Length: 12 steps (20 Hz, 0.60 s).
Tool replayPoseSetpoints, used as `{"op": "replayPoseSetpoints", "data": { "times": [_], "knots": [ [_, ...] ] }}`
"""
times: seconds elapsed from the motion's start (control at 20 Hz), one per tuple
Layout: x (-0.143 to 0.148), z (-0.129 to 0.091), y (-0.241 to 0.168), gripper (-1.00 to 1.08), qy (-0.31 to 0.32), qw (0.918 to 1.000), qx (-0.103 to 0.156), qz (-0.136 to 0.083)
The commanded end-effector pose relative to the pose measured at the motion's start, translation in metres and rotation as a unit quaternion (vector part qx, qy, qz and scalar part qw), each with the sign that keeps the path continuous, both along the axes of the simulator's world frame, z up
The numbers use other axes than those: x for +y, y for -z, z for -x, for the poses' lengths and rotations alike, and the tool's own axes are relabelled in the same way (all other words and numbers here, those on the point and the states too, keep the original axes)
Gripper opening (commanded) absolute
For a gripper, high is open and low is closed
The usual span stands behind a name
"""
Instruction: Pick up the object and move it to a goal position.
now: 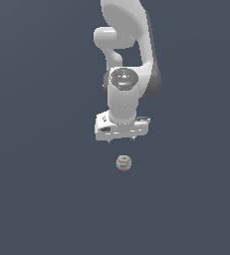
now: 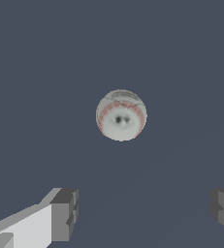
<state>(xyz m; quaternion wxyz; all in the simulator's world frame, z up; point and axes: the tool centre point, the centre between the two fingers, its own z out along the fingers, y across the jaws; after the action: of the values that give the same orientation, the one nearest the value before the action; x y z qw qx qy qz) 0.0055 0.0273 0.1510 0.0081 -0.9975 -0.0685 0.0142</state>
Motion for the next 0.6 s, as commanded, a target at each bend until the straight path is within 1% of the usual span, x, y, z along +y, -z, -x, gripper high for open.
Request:
{"op": "replayPoseSetpoints", "data": {
  "times": [0.0,0.15,0.3,0.55],
  "knots": [
    [0.001,-0.002,0.002,1.00,-0.022,0.9998,0.000,0.000],
    [0.002,-0.005,0.005,1.00,-0.056,0.9984,-0.001,0.001],
    [0.003,-0.009,0.009,1.00,-0.096,0.9954,-0.002,0.001],
    [0.005,-0.016,0.016,1.00,-0.170,0.9855,-0.004,0.002]
  ]
}}
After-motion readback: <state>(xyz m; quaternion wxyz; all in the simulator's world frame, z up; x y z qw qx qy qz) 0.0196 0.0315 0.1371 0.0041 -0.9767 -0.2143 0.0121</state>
